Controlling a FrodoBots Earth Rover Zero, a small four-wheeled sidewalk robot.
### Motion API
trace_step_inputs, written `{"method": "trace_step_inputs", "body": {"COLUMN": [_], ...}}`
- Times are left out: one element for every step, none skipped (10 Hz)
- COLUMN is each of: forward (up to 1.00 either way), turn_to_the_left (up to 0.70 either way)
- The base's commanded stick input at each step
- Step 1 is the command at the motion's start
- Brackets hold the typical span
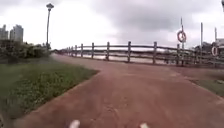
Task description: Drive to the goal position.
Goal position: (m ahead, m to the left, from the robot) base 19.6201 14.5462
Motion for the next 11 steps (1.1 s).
{"method": "trace_step_inputs", "body": {"forward": [0.7, 0.7, 0.7, 0.7, 0.7, 0.7, 0.7, 0.7, 0.7, 0.7, 0.7], "turn_to_the_left": [-0.22, -0.08, 0.0, 0.0, 0.0, 0.0, 0.0, 0.0, 0.0, 0.0, 0.0]}}
